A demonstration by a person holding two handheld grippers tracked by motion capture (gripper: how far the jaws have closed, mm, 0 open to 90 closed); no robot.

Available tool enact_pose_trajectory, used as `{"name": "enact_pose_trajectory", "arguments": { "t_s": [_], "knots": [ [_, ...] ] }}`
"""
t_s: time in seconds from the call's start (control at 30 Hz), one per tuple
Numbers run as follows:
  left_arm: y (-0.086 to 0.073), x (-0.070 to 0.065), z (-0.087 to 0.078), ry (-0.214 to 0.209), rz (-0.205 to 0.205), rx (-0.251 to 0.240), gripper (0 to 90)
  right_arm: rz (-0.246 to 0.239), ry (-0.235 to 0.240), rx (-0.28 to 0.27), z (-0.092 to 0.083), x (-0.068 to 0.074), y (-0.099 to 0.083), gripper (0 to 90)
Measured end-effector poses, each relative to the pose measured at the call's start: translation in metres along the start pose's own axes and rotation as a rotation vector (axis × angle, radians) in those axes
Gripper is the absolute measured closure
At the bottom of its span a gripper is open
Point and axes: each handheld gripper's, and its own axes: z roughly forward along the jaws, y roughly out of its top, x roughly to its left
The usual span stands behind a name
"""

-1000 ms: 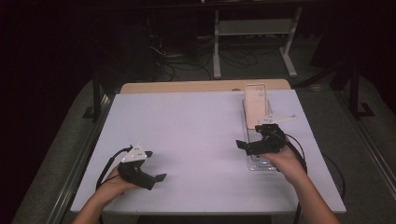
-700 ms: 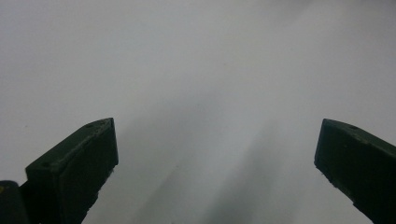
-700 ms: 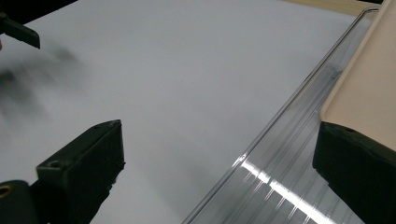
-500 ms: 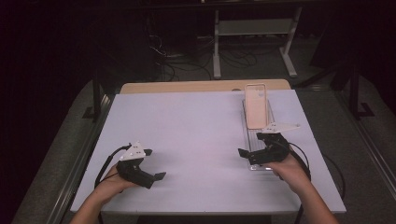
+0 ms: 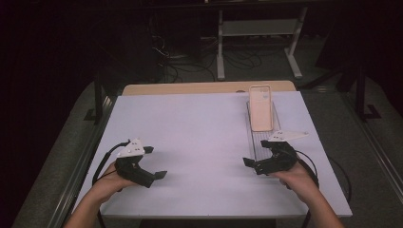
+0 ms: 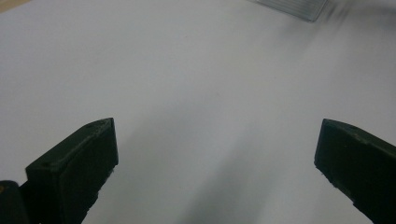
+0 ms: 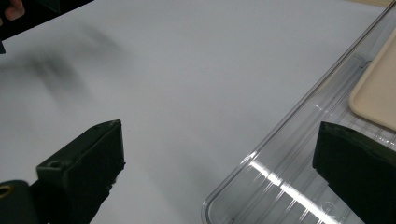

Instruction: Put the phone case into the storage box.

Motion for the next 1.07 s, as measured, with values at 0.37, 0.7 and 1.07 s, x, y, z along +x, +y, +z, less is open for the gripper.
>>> {"name": "enact_pose_trajectory", "arguments": {
  "t_s": [0.37, 0.7, 1.07],
  "knots": [
    [0.0085, 0.0021, -0.004, -0.009, 0.005, -0.013, 0.0, 0.015, 0.03, 0.005, -0.0004, 0.0005, -0.0039, 1.7],
    [0.009, 0.0034, -0.0071, -0.013, -0.008, -0.029, 0.0, 0.01, 0.032, 0.012, 0.0008, 0.001, -0.0048, 1.7],
    [0.0054, 0.0036, -0.0041, -0.014, -0.008, -0.022, 0.0, 0.015, 0.033, 0.016, 0.0, 0.0005, -0.0053, 1.7]
  ]
}}
